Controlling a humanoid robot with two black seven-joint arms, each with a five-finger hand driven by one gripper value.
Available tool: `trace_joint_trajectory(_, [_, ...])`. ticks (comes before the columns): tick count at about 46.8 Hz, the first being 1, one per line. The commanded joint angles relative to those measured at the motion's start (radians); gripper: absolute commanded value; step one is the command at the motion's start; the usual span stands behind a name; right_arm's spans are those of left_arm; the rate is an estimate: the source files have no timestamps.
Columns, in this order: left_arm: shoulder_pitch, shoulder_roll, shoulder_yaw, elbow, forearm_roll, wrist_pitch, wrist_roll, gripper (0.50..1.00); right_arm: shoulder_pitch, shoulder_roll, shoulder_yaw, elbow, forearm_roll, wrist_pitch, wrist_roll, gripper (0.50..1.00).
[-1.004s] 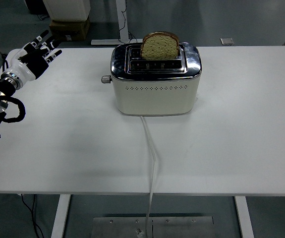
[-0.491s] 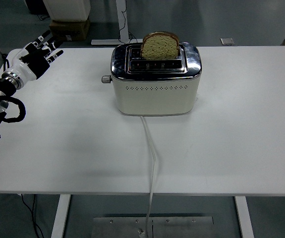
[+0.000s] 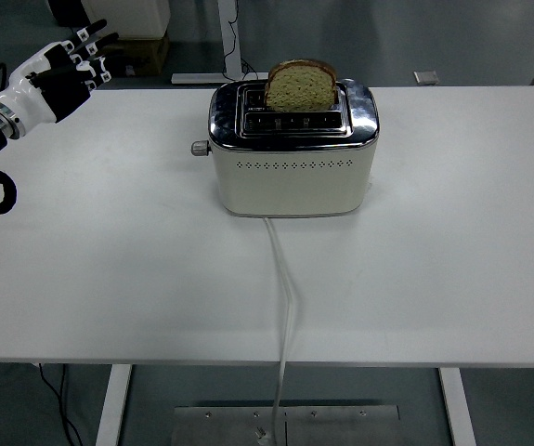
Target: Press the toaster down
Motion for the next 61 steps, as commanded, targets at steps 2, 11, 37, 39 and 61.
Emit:
trace_joint_trajectory(2, [0.001,0.087,0.038,-0.109,0.074,-0.007,0.001,1.000,0.000,0.000,0.000,0.000,0.000,0.000,-0.001,1.000])
trace_joint_trajectory(11, [-0.030,0.201,0.050,-0.183,0.218,-0.067,0.061,1.000,0.000,0.000,0.000,0.000,0.000,0.002,0.000,1.000])
trace_joint_trajectory(37, [-0.110,0.296,0.070,-0.242,0.757,-0.284,0.113,1.000,0.000,0.000,-0.002,0.002,0.000,0.000,0.000,1.000])
trace_joint_trajectory(39, [-0.120,0.293,0.072,-0.241,0.787,-0.284,0.113,1.000,0.000,0.000,-0.002,0.000,0.000,0.002,0.000,1.000])
trace_joint_trajectory(61, [-0.127,0.081,0.076,-0.103,1.016,-0.284,0.113,1.000,0.000,0.000,0.000,0.000,0.000,0.000,0.000,1.000])
